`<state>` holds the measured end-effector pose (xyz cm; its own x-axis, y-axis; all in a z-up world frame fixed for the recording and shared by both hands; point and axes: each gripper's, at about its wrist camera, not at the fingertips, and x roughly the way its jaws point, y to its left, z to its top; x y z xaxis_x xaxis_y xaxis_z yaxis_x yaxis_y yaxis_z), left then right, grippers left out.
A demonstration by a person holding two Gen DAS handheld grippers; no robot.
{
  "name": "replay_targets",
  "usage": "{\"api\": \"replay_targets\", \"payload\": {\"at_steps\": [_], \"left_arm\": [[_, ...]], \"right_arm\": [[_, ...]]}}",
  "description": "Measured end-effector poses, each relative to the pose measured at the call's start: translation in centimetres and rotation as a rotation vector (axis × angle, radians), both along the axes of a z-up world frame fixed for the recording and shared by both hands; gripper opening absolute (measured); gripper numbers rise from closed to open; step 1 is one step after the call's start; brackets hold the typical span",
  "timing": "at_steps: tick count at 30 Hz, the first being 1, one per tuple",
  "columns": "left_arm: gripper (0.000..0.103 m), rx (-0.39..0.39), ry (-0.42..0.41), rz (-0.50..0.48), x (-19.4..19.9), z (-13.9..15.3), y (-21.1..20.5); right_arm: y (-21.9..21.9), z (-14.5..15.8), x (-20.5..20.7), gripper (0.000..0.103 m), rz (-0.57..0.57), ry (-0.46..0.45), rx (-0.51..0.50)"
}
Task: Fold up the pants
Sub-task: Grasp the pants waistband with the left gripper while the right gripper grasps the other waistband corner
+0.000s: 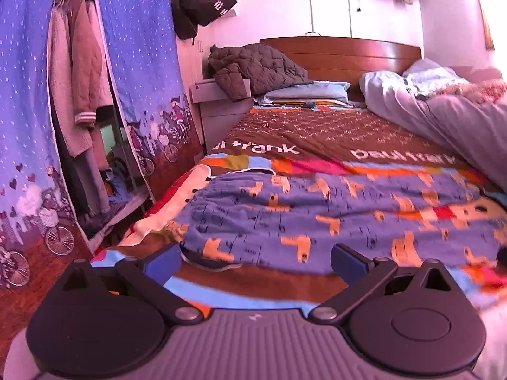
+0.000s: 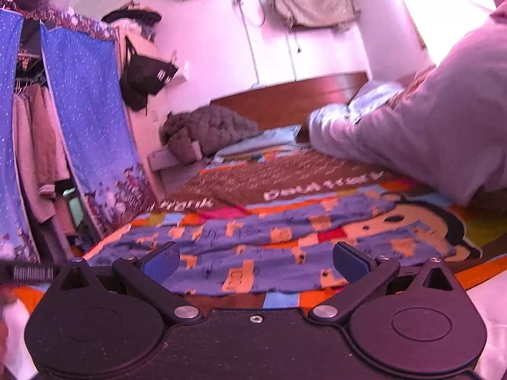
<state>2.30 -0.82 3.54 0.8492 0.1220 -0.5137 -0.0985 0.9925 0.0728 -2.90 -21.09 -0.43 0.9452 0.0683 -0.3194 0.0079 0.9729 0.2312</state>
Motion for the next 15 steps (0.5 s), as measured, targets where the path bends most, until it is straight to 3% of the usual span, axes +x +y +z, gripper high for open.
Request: {"api": "replay_targets", "payload": {"at_steps": [3, 7, 11, 15], "left_arm": [[0.103, -0.040, 0.027, -0.027, 2.1, -0.1, 1.5], [0.103, 0.004, 0.082, -0.091, 5.0, -0.2, 3.6], [0.103, 0.048, 0.122, -0.105, 9.2, -0.4, 6.5], [0.103, 0.039, 0.157, -0.104, 15.2, -0.1, 9.0]], "right_arm": [[0.3, -0.5, 1.7, 0.102, 0.006, 0.090, -0.046], [0.9, -1.4, 4.3, 0.102, -0.004, 0.186, -0.120], [1.1, -0.9, 8.7, 0.102, 0.119, 0.267, -0.210], [0.3, 0.4, 14.2, 0.102, 0.217, 0.291, -0.318]]}}
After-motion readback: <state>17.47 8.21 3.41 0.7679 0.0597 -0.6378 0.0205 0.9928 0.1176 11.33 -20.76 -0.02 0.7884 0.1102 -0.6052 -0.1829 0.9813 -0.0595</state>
